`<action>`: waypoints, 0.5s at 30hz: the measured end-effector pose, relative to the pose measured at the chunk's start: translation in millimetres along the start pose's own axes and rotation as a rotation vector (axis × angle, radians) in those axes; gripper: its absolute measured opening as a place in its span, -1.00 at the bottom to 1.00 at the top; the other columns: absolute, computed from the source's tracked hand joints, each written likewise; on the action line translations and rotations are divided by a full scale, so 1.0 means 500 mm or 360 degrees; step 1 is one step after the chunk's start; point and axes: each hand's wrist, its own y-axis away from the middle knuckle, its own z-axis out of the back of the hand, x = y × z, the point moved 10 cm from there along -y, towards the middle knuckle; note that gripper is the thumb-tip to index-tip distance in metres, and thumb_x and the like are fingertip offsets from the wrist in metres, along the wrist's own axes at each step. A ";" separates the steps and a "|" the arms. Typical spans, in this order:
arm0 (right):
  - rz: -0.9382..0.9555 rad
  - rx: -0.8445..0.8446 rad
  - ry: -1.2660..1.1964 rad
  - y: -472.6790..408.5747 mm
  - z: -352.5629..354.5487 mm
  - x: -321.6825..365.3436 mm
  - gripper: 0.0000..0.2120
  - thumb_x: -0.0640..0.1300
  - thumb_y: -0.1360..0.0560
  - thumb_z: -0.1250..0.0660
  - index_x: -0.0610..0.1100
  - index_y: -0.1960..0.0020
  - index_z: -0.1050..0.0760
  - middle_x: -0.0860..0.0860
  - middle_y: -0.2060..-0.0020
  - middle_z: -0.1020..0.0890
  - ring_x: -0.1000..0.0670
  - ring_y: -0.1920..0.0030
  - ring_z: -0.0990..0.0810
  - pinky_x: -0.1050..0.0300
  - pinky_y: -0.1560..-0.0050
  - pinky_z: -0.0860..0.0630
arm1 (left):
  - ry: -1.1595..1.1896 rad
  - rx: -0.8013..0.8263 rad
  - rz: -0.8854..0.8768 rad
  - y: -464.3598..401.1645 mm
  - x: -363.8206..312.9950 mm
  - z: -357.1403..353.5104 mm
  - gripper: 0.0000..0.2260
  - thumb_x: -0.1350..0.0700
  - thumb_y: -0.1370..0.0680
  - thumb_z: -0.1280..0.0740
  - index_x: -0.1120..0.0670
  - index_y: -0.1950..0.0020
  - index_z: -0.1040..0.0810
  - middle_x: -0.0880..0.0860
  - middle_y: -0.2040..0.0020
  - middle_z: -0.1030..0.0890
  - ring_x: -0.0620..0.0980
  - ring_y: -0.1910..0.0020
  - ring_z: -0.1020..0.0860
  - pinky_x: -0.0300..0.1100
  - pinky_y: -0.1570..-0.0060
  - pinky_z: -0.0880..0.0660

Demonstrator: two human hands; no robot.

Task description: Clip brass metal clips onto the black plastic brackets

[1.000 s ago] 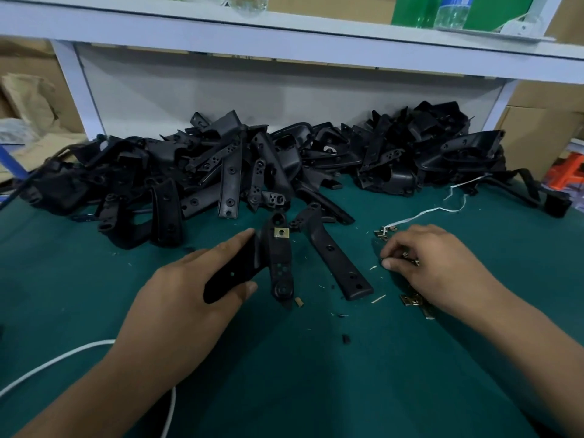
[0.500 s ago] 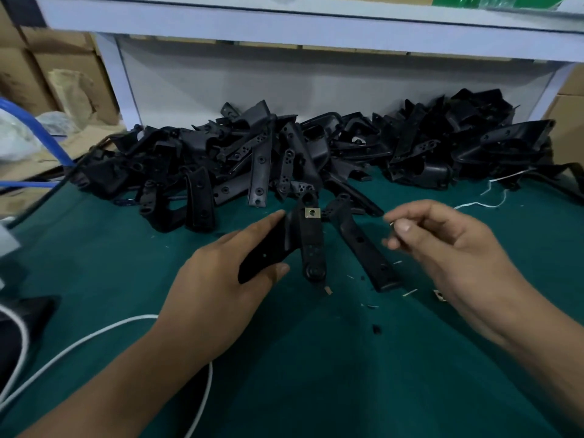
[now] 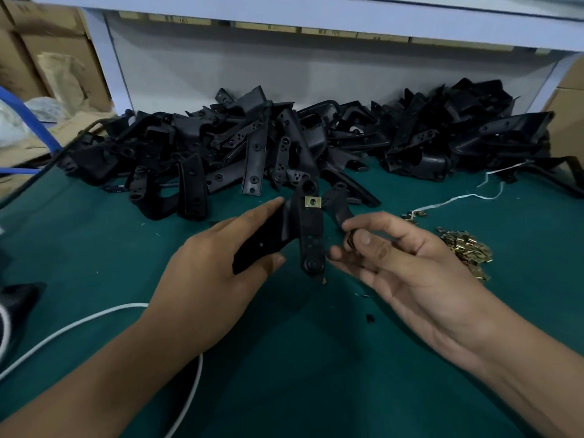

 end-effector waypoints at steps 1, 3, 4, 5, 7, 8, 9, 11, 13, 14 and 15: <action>-0.0008 -0.0014 0.0000 0.001 0.002 -0.001 -0.84 -0.26 -0.52 -0.43 -0.20 -0.08 -0.71 -0.16 0.12 -0.70 -0.22 -0.07 -0.73 0.00 -0.22 -0.63 | -0.0001 0.0001 0.0000 0.000 0.000 0.000 -0.42 -0.15 -0.51 -0.40 -0.49 -0.47 -0.29 -0.39 -0.31 -0.53 -0.37 -0.25 -0.51 -0.17 -0.20 -0.54; -0.0012 -0.0054 0.0027 0.001 0.003 -0.002 -0.83 -0.22 -0.47 -0.47 -0.20 -0.04 -0.72 -0.19 0.13 -0.71 -0.24 -0.03 -0.75 0.07 -0.13 -0.65 | 0.0002 0.0000 -0.0007 0.000 -0.001 0.000 -0.42 -0.16 -0.51 -0.40 -0.50 -0.47 -0.29 -0.39 -0.29 -0.54 -0.37 -0.23 -0.52 -0.20 -0.18 -0.53; -0.0009 -0.0077 0.0053 0.001 0.004 -0.002 -0.82 -0.18 -0.44 -0.49 -0.20 -0.02 -0.72 -0.19 0.15 -0.71 -0.23 0.01 -0.75 0.06 -0.11 -0.66 | -0.0003 -0.0006 -0.0011 0.001 -0.001 0.000 -0.42 -0.16 -0.51 -0.40 -0.50 -0.47 -0.29 -0.39 -0.28 -0.54 -0.37 -0.22 -0.52 -0.22 -0.16 -0.53; -0.0003 -0.0099 0.0079 0.001 0.004 -0.004 -0.82 -0.15 -0.43 -0.50 -0.20 0.00 -0.73 -0.19 0.18 -0.71 -0.22 0.06 -0.76 0.03 -0.10 -0.67 | -0.0009 -0.0015 -0.0016 0.001 -0.002 0.000 -0.42 -0.16 -0.51 -0.40 -0.50 -0.46 -0.29 -0.39 -0.27 -0.55 -0.38 -0.21 -0.53 -0.23 -0.14 -0.52; 0.0012 -0.0125 0.0126 0.004 0.001 -0.008 -0.82 -0.09 -0.45 -0.50 -0.20 0.06 -0.71 -0.18 0.23 -0.70 -0.19 0.17 -0.75 -0.01 -0.09 -0.68 | -0.0001 -0.0023 -0.0022 0.002 -0.005 0.000 -0.42 -0.14 -0.52 -0.41 -0.50 -0.46 -0.29 -0.39 -0.26 -0.56 -0.38 -0.20 -0.53 -0.23 -0.14 -0.53; 0.0019 -0.0128 0.0150 0.006 -0.002 -0.010 -0.82 -0.07 -0.48 -0.50 -0.20 0.09 -0.70 -0.19 0.25 -0.70 -0.18 0.20 -0.74 0.02 -0.04 -0.68 | 0.0005 -0.0012 -0.0028 0.003 -0.008 -0.002 -0.42 -0.14 -0.53 -0.41 -0.50 -0.47 -0.29 -0.39 -0.27 -0.55 -0.37 -0.21 -0.53 -0.21 -0.15 -0.54; 0.0022 -0.0126 0.0178 0.008 -0.005 -0.011 -0.81 -0.05 -0.51 -0.50 -0.19 0.12 -0.69 -0.20 0.26 -0.69 -0.18 0.22 -0.73 0.06 0.02 -0.67 | 0.0002 0.0003 -0.0040 0.004 -0.012 -0.005 -0.42 -0.14 -0.53 -0.41 -0.48 -0.48 -0.29 -0.38 -0.28 -0.55 -0.36 -0.23 -0.53 -0.19 -0.17 -0.55; 0.0018 -0.0106 0.0234 0.013 -0.013 -0.011 -0.77 -0.03 -0.54 -0.52 -0.21 0.14 -0.67 -0.24 0.24 -0.69 -0.21 0.23 -0.72 0.07 0.10 -0.66 | -0.0021 0.0028 -0.0074 0.006 -0.020 -0.009 -0.43 -0.19 -0.52 -0.39 -0.46 -0.49 -0.29 -0.37 -0.29 -0.55 -0.34 -0.25 -0.53 -0.14 -0.20 -0.56; 0.0027 -0.0091 0.0282 0.015 -0.019 -0.007 -0.73 0.00 -0.53 -0.52 -0.21 0.16 -0.67 -0.25 0.23 -0.69 -0.23 0.23 -0.71 0.05 0.11 -0.65 | -0.0048 0.0033 -0.0095 0.007 -0.027 -0.011 -0.42 -0.25 -0.50 -0.34 -0.45 -0.50 -0.28 -0.38 -0.27 -0.55 -0.33 -0.23 -0.54 -0.13 -0.18 -0.58; 0.0041 -0.0095 0.0304 0.015 -0.021 -0.005 -0.73 0.01 -0.52 -0.51 -0.20 0.17 -0.67 -0.24 0.25 -0.69 -0.22 0.24 -0.71 0.06 0.12 -0.65 | -0.0058 0.0030 -0.0105 0.008 -0.029 -0.011 -0.42 -0.26 -0.50 -0.32 -0.45 -0.51 -0.27 -0.38 -0.27 -0.55 -0.33 -0.23 -0.54 -0.12 -0.18 -0.59; 0.0062 -0.0109 0.0321 0.015 -0.021 -0.004 -0.73 0.03 -0.51 -0.51 -0.18 0.19 -0.67 -0.21 0.26 -0.69 -0.20 0.26 -0.71 0.07 0.14 -0.64 | -0.0062 0.0023 -0.0114 0.007 -0.030 -0.010 -0.42 -0.26 -0.50 -0.33 -0.45 -0.51 -0.27 -0.38 -0.28 -0.55 -0.32 -0.23 -0.54 -0.10 -0.19 -0.59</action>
